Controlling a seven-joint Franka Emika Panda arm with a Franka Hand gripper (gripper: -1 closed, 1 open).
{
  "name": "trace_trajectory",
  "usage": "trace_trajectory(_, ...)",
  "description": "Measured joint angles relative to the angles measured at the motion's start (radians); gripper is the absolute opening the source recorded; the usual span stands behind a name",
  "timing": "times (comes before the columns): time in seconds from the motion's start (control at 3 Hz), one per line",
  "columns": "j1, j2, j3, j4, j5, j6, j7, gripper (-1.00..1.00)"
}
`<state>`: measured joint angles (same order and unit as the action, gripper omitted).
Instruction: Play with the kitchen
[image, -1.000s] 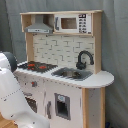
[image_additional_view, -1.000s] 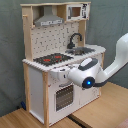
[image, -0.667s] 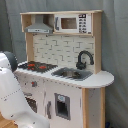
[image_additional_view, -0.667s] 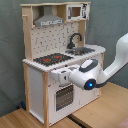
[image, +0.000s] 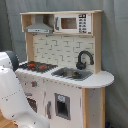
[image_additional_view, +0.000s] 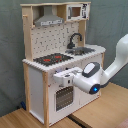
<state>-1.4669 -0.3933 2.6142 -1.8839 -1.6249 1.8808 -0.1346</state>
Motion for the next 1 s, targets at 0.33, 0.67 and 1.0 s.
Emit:
trace_trajectory(0.33, 0.0, 0.02, -0.006, -0.071, -0.071, 0.025, 0.064, 1.0)
trace_trajectory(0.67, -0.002, 0.027, -0.015, -0.125, -0.137, 0.055, 0.114, 1.0)
trace_trajectory(1.0, -0.021, 0.025, -0.018, -0.152, -0.217, 0.105, 0.155, 1.0)
